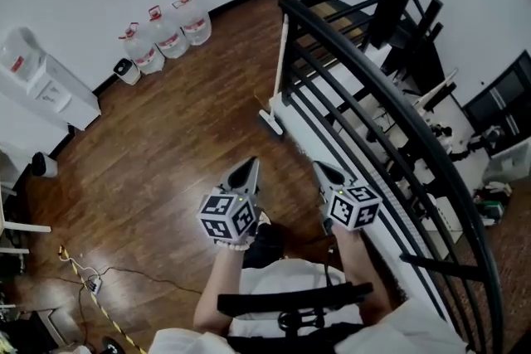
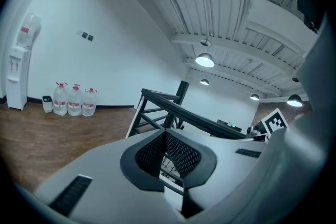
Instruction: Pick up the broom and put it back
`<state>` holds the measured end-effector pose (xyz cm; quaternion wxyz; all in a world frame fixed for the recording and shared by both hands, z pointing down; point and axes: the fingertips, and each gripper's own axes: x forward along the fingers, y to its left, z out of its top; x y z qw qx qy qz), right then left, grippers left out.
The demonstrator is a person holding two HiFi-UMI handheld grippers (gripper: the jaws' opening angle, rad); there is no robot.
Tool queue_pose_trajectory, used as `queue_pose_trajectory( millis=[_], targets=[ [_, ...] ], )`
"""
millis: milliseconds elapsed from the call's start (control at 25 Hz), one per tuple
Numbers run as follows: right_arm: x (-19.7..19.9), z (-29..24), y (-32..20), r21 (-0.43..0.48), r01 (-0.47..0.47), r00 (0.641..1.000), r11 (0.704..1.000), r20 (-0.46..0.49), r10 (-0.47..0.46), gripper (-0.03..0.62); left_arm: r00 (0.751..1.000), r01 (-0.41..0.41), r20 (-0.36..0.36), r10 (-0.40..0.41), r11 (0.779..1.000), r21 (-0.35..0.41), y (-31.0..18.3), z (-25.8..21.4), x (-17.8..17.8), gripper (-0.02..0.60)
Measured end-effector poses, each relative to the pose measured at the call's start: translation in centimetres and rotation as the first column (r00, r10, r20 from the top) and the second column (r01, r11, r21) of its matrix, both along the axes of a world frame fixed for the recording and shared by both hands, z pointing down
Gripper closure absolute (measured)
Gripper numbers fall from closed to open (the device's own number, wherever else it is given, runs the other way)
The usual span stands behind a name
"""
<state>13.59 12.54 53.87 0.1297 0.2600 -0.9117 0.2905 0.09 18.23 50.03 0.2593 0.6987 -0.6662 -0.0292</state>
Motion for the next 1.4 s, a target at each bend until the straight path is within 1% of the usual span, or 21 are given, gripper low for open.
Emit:
queue_pose_trajectory(
  millis=[120,240,400,720,920,1040,1200,1400],
  targets=[
    [-4.6,-0.2,-1.5,0.012,0.006,1.000,1.000,-0.008,-0.006,0.583,1.000,-0.020,-0.006,0.020,1.000,-0.007,-1.4,0.5,-3.4,0.588],
    [-8.5,-1.0,-2.9,0.028,0.007,1.000,1.000,-0.009,-0.007,0.583,0.999,-0.050,-0.014,0.050,0.999,-0.005,-2.9,0.5,-6.0,0.588],
    [-11.7,-1.7,-4.0,0.048,0.002,1.000,0.999,-0.015,-0.001,0.583,0.996,-0.083,-0.028,0.083,0.997,0.010,-4.6,0.2,-8.3,0.588],
    [-13.9,-2.4,-7.7,0.060,-0.028,0.999,0.998,-0.032,0.030,0.583,0.990,-0.136,-0.040,0.137,0.990,0.023,-9.3,0.0,-10.1,0.588],
    [-14.4,-2.7,-10.9,0.061,-0.047,0.998,0.997,-0.029,0.049,0.583,0.986,-0.162,-0.023,0.163,0.986,0.028,-13.2,-0.4,-10.7,0.588],
    [-15.1,-2.5,-13.5,0.056,-0.050,0.999,0.997,-0.008,0.051,0.583,0.985,-0.175,-0.001,0.175,0.984,0.019,-16.2,-0.2,-11.2,0.588],
    [-16.2,-1.8,-17.4,0.048,-0.049,0.999,0.998,0.015,0.048,0.583,0.977,-0.203,0.055,0.204,0.979,-0.010,-21.4,0.9,-11.6,0.588],
    [-16.9,-1.8,-23.3,0.042,-0.046,0.998,0.998,0.038,0.044,0.583,0.971,-0.223,0.076,0.225,0.974,-0.029,-28.6,1.7,-12.2,0.588]
  ],
)
